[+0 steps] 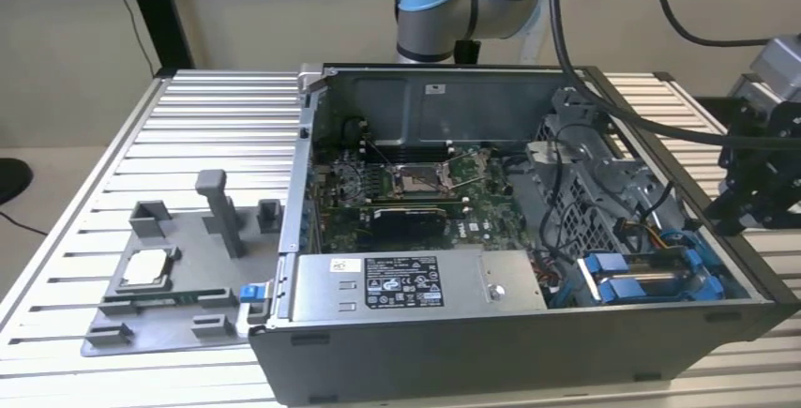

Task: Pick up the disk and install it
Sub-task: 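Insert the second disk wire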

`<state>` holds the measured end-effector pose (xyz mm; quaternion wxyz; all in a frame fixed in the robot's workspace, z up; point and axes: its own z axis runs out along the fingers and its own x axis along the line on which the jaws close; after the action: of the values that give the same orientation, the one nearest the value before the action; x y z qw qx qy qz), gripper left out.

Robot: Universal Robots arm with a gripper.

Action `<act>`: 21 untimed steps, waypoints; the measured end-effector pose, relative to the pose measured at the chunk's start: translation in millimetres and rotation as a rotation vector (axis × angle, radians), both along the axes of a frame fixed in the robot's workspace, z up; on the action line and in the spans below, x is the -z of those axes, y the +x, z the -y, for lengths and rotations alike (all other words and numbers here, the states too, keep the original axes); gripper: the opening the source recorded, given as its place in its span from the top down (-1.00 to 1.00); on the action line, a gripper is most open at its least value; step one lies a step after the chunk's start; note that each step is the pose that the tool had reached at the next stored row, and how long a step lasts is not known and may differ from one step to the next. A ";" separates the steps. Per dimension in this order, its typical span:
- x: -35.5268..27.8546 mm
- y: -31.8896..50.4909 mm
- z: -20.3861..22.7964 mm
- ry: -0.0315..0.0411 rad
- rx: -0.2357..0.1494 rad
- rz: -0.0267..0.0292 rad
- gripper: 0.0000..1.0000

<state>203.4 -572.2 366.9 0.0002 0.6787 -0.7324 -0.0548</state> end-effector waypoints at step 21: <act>8.4 -0.4 -6.9 0.0301 0.083 -0.0364 -1.00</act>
<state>202.9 -565.2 358.5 0.0010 0.6466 -0.7588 -0.0781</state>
